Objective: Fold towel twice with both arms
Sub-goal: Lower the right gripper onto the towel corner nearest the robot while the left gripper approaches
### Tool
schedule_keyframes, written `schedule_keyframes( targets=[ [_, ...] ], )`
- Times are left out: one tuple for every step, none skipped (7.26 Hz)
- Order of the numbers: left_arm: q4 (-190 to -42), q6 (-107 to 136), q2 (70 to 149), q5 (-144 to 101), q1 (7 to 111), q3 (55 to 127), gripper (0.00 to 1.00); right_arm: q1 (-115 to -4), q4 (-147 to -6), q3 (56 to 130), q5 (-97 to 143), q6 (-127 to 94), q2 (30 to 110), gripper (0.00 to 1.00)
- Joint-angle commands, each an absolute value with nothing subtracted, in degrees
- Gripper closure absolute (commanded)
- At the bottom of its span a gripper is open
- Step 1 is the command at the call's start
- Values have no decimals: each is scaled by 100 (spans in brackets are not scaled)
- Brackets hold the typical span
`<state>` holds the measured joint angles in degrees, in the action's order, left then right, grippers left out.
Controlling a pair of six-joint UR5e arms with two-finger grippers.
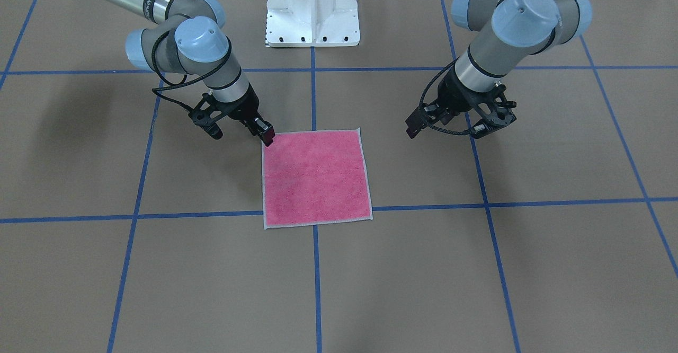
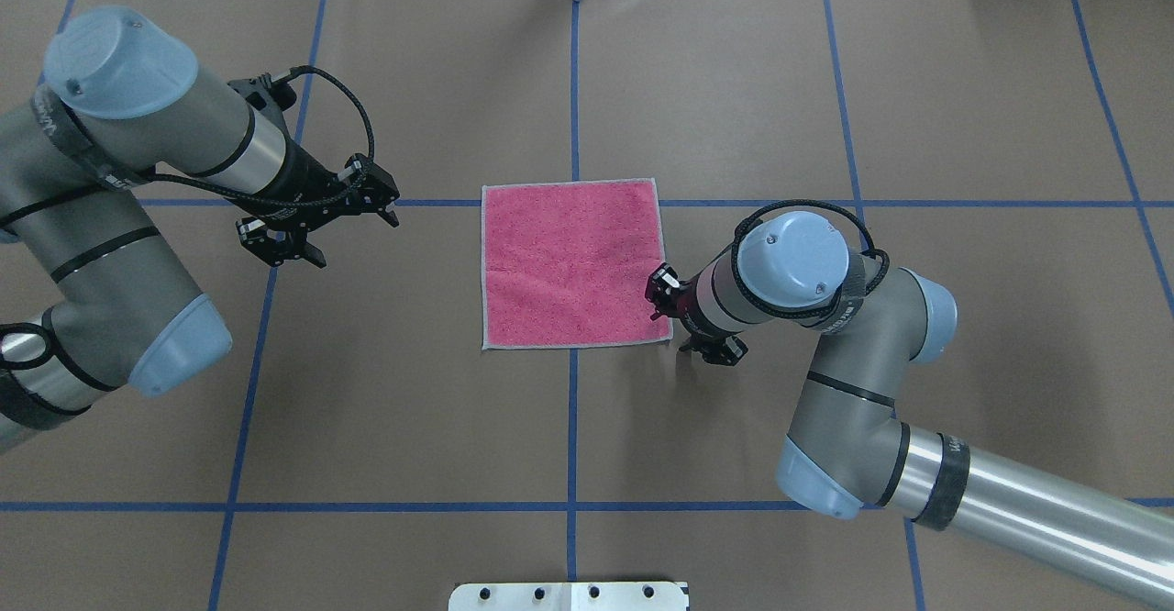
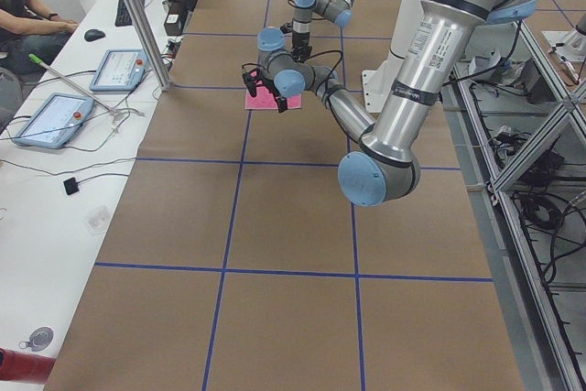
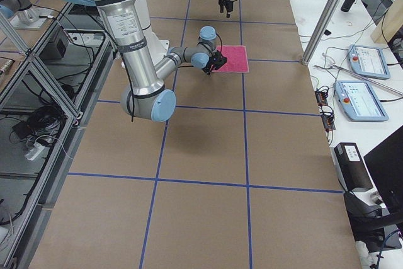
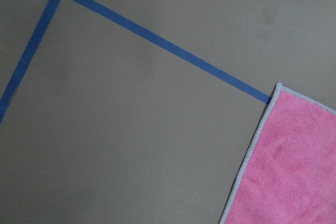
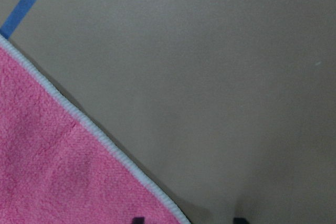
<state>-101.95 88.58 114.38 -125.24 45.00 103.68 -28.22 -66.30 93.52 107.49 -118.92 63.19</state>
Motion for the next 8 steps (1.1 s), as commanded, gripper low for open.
schedule_keyframes(
  targets=[
    [-10195, 8859, 11435, -12524, 4500, 10354, 0, -2821, -6618, 9360, 10758, -11892, 6319, 46],
    [-10204, 8859, 11435, -12524, 4491, 10327, 0, -2821, -6627, 9360, 10749, -11892, 6293, 50],
    [-10204, 8859, 11435, -12524, 4491, 10327, 0, -2821, -6627, 9360, 10749, -11900, 6284, 52],
    [-10195, 8859, 11435, -12516, 4491, 10327, 0, -2821, -6627, 9360, 10749, -11900, 6284, 56],
    [-10204, 8859, 11435, -12524, 4491, 10327, 0, -2821, -6627, 9360, 10749, -11900, 6293, 64],
    [-10195, 8859, 11435, -12524, 4491, 10327, 0, -2821, -6627, 9352, 10749, -11900, 6293, 69],
    [-10204, 8859, 11443, -12524, 4491, 10327, 0, -2821, -6636, 9352, 10749, -11900, 6293, 85],
    [-10195, 8868, 11443, -12524, 4491, 10336, 0, -2821, -6627, 9360, 10758, -11892, 6302, 100]
  ],
)
